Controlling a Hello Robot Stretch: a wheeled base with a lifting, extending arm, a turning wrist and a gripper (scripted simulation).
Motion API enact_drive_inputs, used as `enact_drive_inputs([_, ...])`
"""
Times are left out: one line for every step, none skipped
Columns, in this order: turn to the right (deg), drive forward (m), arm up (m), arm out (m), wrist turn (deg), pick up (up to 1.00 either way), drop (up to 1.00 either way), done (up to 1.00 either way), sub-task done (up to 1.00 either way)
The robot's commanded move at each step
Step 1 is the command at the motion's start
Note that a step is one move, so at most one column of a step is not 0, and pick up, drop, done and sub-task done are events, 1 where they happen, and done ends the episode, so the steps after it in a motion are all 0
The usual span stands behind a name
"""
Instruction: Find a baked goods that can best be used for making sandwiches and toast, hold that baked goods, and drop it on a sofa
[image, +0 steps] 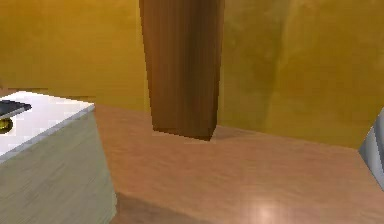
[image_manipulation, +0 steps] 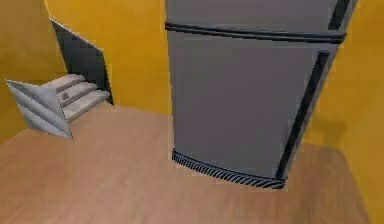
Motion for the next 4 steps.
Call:
enact_drive_inputs([0.0, 1.00, 0.00, 0.00, 0.0, 0.00, 0.00, 0.00, 0.00])
enact_drive_inputs([-12.0, 0.00, 0.00, 0.00, 0.0, 0.00, 0.00, 0.00, 0.00])
enact_drive_inputs([0.0, 0.15, 0.00, 0.00, 0.0, 0.00, 0.00, 0.00, 0.00])
enact_drive_inputs([-12.0, 0.00, 0.00, 0.00, 0.0, 0.00, 0.00, 0.00, 0.00])
